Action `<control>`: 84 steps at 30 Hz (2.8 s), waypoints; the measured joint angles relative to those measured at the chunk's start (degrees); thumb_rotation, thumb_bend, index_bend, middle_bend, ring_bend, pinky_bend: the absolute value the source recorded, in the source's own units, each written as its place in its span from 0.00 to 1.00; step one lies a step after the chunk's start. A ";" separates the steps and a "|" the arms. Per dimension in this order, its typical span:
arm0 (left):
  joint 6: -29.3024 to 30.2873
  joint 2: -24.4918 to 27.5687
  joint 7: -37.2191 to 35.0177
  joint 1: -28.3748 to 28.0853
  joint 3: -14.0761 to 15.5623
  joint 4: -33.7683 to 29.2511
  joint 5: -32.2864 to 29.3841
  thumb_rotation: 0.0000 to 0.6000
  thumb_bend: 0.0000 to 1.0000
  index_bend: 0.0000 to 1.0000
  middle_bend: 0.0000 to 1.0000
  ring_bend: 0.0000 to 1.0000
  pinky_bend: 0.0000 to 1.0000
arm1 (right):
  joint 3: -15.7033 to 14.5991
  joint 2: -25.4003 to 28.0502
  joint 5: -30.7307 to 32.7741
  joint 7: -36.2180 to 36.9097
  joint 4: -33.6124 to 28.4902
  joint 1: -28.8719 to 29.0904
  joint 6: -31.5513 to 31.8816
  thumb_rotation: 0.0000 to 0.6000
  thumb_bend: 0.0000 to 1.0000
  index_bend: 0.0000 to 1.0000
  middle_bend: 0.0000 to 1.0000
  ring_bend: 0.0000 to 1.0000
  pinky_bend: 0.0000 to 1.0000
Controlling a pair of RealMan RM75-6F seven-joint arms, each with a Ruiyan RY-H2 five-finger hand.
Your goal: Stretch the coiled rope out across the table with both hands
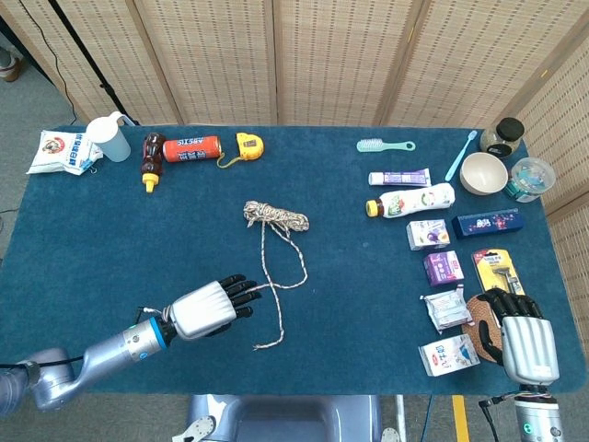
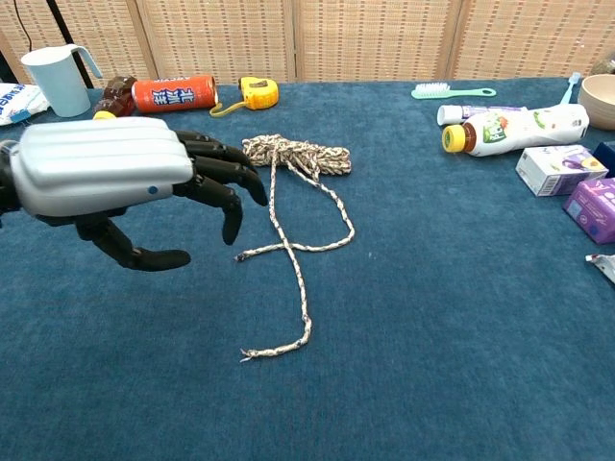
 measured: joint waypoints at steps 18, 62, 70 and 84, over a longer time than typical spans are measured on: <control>-3.56 -13.11 6.68 -4.09 -0.69 6.45 -8.34 1.00 0.35 0.43 0.00 0.00 0.00 | 0.08 0.20 0.67 0.89 0.73 -0.25 0.18 1.00 0.49 0.32 0.31 0.31 0.26; -5.59 -25.17 11.36 -7.54 2.56 17.72 -16.14 1.00 0.34 0.47 0.00 0.00 0.00 | -0.05 0.49 1.36 2.33 1.66 -1.55 1.48 1.00 0.49 0.32 0.31 0.31 0.27; -4.69 -26.11 11.83 -7.56 2.70 18.58 -16.69 1.00 0.35 0.50 0.00 0.00 0.00 | -0.01 0.64 1.39 2.24 1.52 -1.70 1.60 1.00 0.49 0.32 0.31 0.31 0.27; -3.43 -27.44 11.92 -7.54 3.03 20.09 -17.19 1.00 0.35 0.57 0.04 0.00 0.00 | 0.02 0.72 1.61 2.26 1.53 -1.92 1.64 1.00 0.49 0.32 0.31 0.31 0.27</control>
